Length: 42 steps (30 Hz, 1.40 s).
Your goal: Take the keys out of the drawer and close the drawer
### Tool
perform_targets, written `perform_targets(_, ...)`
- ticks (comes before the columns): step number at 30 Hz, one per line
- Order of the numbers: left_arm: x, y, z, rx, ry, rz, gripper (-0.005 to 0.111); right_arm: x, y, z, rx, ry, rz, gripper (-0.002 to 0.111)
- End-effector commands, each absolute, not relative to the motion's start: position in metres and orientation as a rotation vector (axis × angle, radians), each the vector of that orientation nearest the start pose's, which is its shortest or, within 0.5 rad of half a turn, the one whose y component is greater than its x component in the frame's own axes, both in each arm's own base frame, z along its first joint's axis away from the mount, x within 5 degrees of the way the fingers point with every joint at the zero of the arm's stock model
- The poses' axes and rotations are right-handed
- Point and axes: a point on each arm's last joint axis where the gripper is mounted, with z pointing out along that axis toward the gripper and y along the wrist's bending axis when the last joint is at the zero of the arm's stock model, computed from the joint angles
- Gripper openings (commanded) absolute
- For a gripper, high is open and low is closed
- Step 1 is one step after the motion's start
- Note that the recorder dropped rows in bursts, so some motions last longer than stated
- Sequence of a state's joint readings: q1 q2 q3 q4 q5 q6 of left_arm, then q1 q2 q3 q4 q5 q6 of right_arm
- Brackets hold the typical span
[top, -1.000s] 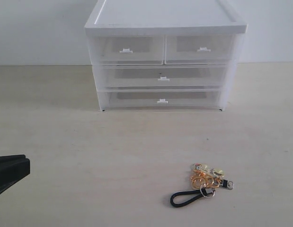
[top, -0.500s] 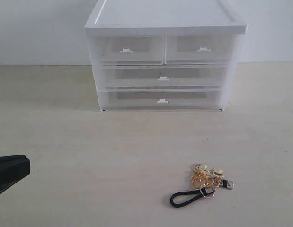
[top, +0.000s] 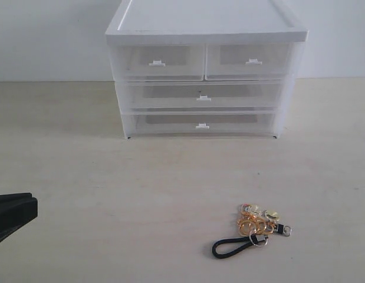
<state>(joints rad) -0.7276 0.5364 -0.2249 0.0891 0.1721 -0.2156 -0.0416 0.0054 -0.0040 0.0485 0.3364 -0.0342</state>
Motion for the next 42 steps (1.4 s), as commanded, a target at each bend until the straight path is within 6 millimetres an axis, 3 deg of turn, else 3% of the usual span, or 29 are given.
perform_targets(1, 0.083, -0.072, 0.231, 0.581, 1.904, -0.544, 0.004, 0.054, 0.001, 0.183, 0.005, 1.823, 0.01, 0.0)
perform_targets(31, 0.083, -0.071, 0.232, 0.585, 1.894, -0.529, 0.004, 0.054, 0.003, 0.183, -0.032, 1.823, 0.039, 0.0)
perform_targets(38, 0.082, -0.047, 0.25, 0.562, 1.682, -0.287, 0.004, 0.054, 0.003, 0.183, -0.03, 1.823, 0.04, 0.0)
perform_targets(42, 0.073, -0.027, 0.258, 0.387, 1.619, -0.183, 0.004, 0.054, 0.003, 0.183, -0.03, 1.823, 0.04, 0.0)
